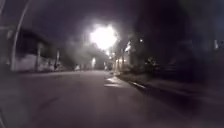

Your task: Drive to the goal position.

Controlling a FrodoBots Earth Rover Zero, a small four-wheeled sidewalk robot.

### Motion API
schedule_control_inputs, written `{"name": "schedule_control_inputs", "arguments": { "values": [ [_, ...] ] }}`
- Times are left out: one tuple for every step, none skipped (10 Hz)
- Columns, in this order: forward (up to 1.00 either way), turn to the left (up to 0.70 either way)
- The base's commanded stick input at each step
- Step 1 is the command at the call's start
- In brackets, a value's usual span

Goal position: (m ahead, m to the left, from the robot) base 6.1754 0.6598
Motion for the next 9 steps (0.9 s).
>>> {"name": "schedule_control_inputs", "arguments": {
  "values": [
    [0.70,0.00],
    [0.70,0.00],
    [0.70,0.00],
    [0.70,0.00],
    [0.70,0.00],
    [0.70,0.00],
    [0.70,0.00],
    [0.70,0.00],
    [0.70,0.00]
  ]
}}
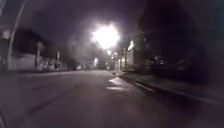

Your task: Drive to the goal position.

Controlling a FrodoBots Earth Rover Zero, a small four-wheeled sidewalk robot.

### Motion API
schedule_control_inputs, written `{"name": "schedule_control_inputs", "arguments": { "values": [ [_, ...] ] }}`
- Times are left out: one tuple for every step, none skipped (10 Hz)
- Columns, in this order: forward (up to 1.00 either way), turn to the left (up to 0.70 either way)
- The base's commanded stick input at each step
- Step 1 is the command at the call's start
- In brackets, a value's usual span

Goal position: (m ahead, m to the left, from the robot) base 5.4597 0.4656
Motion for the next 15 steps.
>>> {"name": "schedule_control_inputs", "arguments": {
  "values": [
    [0.70,0.00],
    [0.70,-0.08],
    [0.70,-0.31],
    [0.70,-0.35],
    [0.70,-0.35],
    [0.70,-0.30],
    [0.70,-0.06],
    [0.70,0.00],
    [0.70,0.00],
    [0.70,0.00],
    [0.70,0.00],
    [0.70,0.00],
    [0.70,0.00],
    [0.70,0.00],
    [0.70,0.00]
  ]
}}
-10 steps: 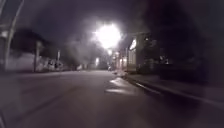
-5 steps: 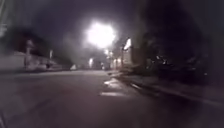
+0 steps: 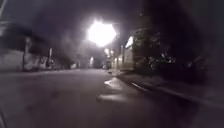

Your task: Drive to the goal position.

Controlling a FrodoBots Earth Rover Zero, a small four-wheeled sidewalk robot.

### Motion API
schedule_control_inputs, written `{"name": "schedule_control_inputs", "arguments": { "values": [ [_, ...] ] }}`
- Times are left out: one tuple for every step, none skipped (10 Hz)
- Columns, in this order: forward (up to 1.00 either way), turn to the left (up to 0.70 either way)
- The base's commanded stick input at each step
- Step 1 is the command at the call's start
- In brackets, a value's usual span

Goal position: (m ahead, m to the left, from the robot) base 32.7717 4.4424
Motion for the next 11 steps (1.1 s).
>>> {"name": "schedule_control_inputs", "arguments": {
  "values": [
    [0.70,0.00],
    [0.70,0.00],
    [0.70,0.00],
    [0.70,0.00],
    [0.70,0.00],
    [0.70,0.00],
    [0.70,0.00],
    [0.70,0.00],
    [0.70,0.00],
    [0.70,0.00],
    [0.70,0.00]
  ]
}}
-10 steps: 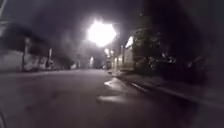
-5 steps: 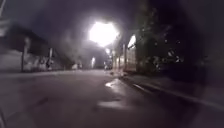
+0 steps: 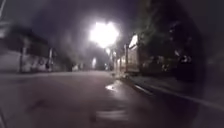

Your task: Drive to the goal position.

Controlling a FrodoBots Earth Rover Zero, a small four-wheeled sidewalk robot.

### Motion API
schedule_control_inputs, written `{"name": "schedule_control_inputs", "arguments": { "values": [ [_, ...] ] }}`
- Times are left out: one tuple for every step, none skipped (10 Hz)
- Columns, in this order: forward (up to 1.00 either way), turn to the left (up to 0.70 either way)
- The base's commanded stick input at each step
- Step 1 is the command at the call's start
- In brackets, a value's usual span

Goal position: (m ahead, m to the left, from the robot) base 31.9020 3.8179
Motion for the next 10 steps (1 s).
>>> {"name": "schedule_control_inputs", "arguments": {
  "values": [
    [0.70,0.00],
    [0.70,0.00],
    [0.70,0.00],
    [0.70,0.00],
    [0.70,0.00],
    [0.70,0.00],
    [0.70,0.00],
    [0.70,0.00],
    [0.70,0.00],
    [0.70,0.00]
  ]
}}
